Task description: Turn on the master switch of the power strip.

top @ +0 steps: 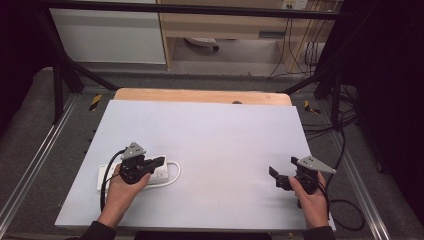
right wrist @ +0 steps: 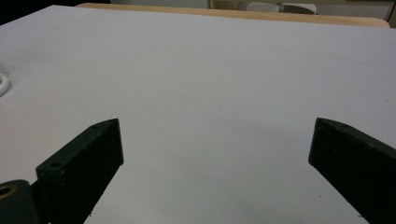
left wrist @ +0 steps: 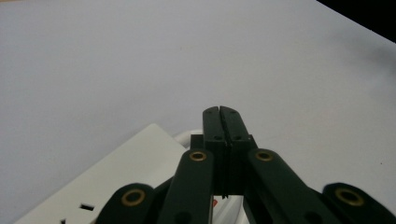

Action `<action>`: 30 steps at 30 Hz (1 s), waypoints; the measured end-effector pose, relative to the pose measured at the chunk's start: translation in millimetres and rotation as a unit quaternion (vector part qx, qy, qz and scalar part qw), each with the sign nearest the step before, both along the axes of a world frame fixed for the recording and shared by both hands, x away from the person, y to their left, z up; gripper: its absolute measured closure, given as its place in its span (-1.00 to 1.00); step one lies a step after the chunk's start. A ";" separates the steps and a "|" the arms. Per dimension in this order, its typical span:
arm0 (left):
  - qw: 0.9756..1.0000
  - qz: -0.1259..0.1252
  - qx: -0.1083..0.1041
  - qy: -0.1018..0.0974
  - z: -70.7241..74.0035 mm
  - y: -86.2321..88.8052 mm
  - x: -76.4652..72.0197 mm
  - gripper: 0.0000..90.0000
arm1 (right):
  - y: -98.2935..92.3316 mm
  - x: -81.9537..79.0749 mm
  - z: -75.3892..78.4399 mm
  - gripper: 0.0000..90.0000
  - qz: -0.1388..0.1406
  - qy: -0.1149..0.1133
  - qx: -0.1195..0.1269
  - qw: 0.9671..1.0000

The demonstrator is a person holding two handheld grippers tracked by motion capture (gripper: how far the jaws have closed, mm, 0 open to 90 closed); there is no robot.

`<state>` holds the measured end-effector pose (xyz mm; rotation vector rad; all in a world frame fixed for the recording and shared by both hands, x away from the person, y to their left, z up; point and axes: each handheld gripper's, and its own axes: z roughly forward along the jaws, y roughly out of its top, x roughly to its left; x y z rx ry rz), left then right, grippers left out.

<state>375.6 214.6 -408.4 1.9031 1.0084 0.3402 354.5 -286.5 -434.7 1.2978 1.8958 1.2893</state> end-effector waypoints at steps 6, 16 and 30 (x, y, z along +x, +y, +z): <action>1.000 -0.003 0.013 0.011 -5.3 -2.3 1.0 1.00 | 0.4 0.2 -0.1 -0.92 0.001 0.000 -0.002 1.000; 0.999 -0.001 0.032 0.031 -12.5 -1.7 2.6 1.00 | 0.3 0.1 0.1 -0.92 0.002 0.000 -0.002 1.000; 0.998 0.001 0.051 0.042 -17.1 -2.2 3.4 1.00 | 0.7 -0.1 0.1 -0.92 0.002 0.000 -0.003 1.000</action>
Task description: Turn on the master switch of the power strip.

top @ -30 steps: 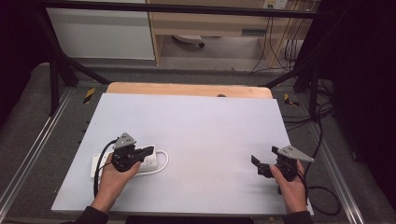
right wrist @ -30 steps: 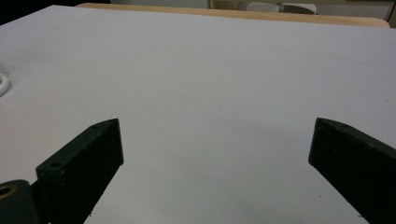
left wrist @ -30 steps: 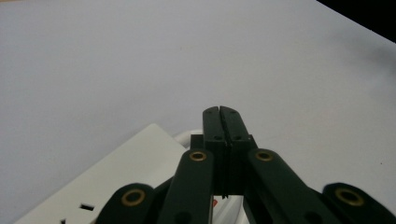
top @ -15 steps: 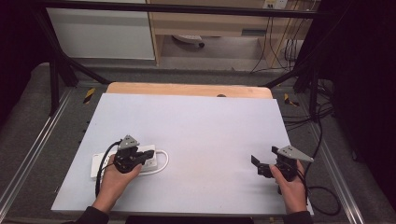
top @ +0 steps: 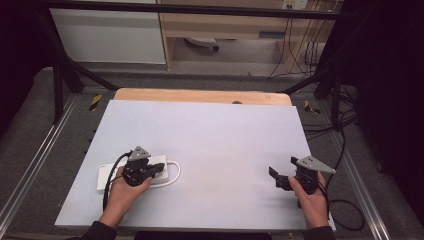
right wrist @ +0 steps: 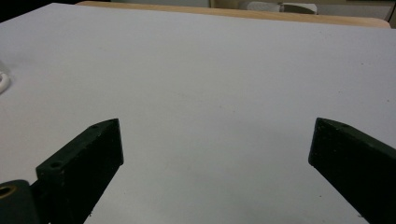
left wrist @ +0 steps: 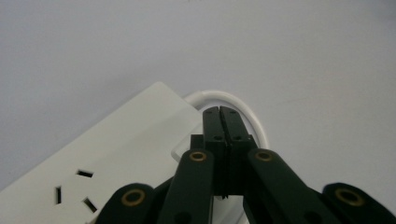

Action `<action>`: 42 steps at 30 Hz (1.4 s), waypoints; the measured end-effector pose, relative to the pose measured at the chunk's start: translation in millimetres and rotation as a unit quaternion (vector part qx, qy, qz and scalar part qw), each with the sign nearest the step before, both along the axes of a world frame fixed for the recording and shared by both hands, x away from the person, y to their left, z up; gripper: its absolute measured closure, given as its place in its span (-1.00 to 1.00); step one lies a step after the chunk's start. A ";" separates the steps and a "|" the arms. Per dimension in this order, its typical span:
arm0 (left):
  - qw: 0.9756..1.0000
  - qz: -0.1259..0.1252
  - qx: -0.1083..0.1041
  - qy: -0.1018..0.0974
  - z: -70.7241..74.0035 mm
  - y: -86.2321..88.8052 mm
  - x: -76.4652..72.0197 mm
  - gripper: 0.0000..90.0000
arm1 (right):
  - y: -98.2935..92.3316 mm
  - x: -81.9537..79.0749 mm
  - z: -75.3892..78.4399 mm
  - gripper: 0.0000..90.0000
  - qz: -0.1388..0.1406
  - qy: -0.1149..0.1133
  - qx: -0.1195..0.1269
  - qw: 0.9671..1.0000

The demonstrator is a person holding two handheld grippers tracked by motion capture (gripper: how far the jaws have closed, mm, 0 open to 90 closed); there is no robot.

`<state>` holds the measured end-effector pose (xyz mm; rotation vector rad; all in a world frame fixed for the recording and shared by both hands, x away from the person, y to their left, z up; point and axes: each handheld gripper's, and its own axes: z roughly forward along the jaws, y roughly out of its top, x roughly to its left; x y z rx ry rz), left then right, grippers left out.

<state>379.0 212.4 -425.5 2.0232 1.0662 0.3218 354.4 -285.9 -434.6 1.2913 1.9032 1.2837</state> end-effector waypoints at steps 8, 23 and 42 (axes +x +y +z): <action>1.000 0.001 0.008 0.006 -1.4 0.7 0.5 1.00 | 0.0 0.0 0.0 -0.92 0.000 0.001 0.000 1.000; 1.000 -0.002 0.015 0.006 -1.0 1.1 0.3 1.00 | 0.0 0.1 -0.2 -0.92 0.001 0.001 -0.001 1.000; 1.000 -0.002 0.027 0.004 -1.1 -0.7 0.3 1.00 | 0.3 0.0 -0.3 -0.92 0.001 0.002 -0.001 1.000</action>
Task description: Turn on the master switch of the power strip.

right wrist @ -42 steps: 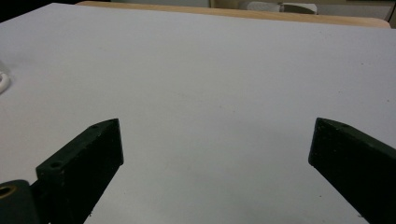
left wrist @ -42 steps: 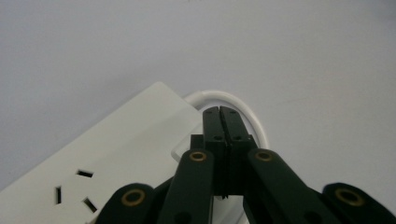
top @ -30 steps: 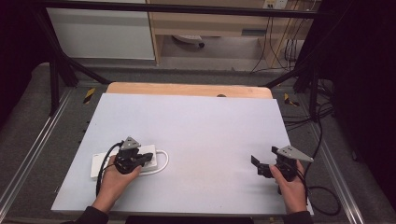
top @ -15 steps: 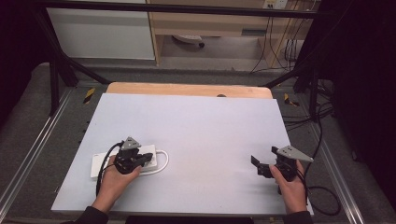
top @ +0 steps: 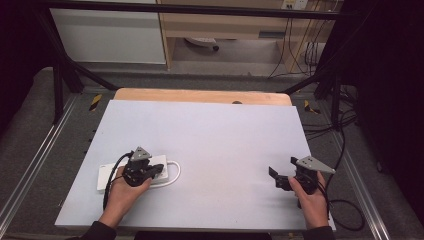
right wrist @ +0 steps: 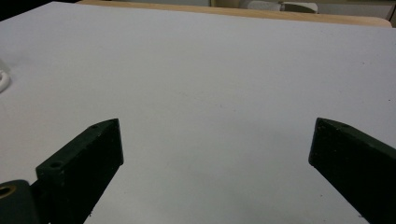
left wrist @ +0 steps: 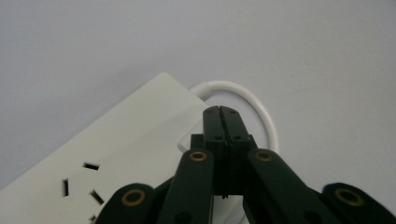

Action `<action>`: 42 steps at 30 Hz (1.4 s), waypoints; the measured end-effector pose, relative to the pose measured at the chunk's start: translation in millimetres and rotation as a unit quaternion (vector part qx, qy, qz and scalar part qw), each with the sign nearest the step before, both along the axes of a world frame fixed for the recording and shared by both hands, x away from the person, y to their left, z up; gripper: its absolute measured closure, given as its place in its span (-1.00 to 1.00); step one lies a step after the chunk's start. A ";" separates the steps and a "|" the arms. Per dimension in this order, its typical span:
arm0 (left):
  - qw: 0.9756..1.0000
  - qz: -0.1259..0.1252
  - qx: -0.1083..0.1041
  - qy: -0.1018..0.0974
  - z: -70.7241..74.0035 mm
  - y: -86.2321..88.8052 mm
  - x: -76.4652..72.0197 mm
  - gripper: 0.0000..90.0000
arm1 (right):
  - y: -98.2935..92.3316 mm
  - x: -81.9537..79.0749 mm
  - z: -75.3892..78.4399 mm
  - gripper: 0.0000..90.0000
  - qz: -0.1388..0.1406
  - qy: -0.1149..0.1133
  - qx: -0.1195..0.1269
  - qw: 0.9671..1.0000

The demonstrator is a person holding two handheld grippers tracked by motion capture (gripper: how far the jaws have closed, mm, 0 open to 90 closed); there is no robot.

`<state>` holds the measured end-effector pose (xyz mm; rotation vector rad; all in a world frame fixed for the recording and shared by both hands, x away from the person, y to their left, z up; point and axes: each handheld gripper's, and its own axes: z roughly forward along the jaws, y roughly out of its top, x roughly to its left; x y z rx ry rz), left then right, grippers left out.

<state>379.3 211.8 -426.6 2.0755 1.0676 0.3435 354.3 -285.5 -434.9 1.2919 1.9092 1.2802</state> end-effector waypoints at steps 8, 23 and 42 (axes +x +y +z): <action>1.000 -0.002 0.012 -0.005 0.4 -2.0 -0.7 1.00 | 0.1 -0.1 -0.1 -0.92 0.000 0.001 0.000 1.000; 1.000 -0.002 0.014 0.001 0.1 -1.7 -0.2 1.00 | 0.5 -0.1 -0.3 -0.92 0.001 0.002 -0.002 1.000; 1.000 -0.001 0.019 0.000 0.0 -2.9 -0.4 1.00 | 0.4 -0.3 -0.3 -0.92 0.000 0.002 -0.002 1.000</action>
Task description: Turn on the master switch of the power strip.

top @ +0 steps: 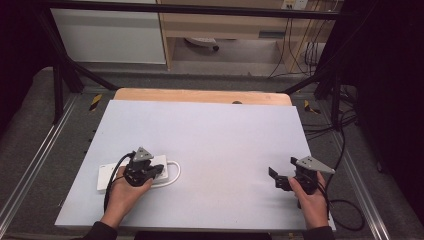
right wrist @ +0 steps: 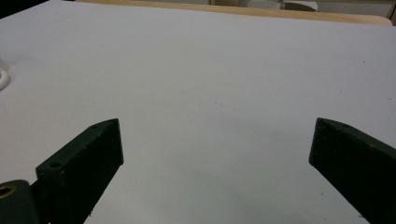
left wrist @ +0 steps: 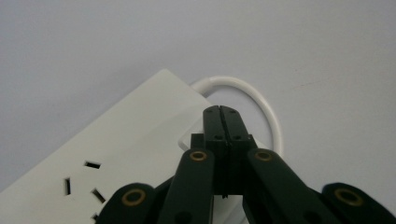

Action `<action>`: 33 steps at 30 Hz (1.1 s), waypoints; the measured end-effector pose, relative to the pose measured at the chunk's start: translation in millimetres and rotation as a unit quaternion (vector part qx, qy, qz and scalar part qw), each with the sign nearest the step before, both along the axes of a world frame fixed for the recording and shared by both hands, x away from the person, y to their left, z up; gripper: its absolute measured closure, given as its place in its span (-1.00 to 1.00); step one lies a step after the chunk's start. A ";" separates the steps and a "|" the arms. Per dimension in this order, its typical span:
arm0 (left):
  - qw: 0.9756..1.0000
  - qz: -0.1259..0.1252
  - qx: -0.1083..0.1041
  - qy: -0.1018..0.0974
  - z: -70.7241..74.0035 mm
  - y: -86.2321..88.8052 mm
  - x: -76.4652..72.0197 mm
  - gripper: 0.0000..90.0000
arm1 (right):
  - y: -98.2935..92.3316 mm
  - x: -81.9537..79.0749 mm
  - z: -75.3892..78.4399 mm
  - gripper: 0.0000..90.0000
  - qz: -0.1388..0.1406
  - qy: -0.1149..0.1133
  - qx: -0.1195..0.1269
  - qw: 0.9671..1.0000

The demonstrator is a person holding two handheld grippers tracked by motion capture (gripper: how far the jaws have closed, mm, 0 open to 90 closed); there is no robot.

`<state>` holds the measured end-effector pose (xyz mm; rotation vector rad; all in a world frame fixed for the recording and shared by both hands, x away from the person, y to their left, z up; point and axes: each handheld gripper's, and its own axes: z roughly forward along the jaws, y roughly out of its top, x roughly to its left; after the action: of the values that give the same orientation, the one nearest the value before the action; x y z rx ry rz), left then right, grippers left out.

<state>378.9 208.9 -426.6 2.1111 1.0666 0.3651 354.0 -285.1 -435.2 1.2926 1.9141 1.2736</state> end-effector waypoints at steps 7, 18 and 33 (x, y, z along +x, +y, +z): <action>1.000 0.001 -0.002 0.000 -0.2 -0.1 0.1 1.00 | -0.1 0.0 0.0 -0.92 0.000 0.000 0.000 1.000; 1.000 -0.001 -0.002 0.003 0.0 0.6 0.8 1.00 | 0.0 0.0 0.0 -0.92 0.000 0.000 0.000 1.000; 1.000 -0.001 0.000 0.004 0.1 0.3 1.0 1.00 | 0.0 -0.1 0.0 -0.92 0.000 0.000 -0.001 1.000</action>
<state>380.0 209.3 -426.5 2.1152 1.0680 0.3554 354.0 -285.1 -435.2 1.2924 1.9151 1.2722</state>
